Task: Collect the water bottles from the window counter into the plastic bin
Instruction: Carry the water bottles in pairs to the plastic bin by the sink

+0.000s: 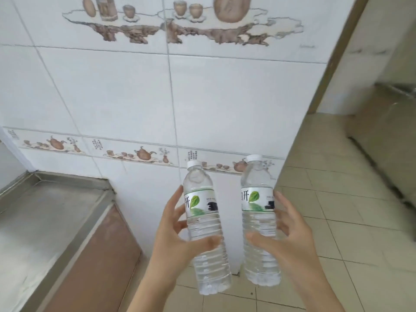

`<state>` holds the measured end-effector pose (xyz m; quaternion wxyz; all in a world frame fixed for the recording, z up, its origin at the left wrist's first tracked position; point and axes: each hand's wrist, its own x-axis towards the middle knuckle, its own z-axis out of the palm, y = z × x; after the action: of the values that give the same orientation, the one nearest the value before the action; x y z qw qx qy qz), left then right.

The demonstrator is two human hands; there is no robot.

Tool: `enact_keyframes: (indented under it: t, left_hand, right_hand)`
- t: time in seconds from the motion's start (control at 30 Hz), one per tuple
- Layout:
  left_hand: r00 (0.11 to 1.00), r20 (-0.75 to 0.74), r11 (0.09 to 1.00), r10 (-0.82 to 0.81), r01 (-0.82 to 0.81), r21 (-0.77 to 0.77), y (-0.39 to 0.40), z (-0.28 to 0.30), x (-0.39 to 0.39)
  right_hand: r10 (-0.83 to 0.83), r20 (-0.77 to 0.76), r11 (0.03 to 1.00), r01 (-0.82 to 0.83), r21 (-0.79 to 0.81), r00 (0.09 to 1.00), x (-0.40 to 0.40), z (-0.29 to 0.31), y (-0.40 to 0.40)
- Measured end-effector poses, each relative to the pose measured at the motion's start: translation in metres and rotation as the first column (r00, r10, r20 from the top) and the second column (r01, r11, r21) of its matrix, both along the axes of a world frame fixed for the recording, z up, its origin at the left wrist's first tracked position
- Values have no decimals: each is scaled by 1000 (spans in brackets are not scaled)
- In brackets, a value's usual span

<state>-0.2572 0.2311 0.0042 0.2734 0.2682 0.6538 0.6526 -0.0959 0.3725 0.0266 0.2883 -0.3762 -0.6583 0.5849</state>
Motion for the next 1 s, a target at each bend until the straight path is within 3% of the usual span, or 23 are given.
enact_keyframes:
  t: [0.2,0.5,1.0]
  left_hand:
    - [966,-25,966,-257,256,-25,79,6,43]
    - [814,-36,814,-580,578,-63,215,4,107]
    - [609,-29,609,-793,793,-2,460,10,198]
  right_hand:
    - [-249,1,968,249,29,969,75,2,39]
    - [-562,38,827,560,54,826,161,-2,105]
    - [-784,41,618,774,138,619,262,5,278]
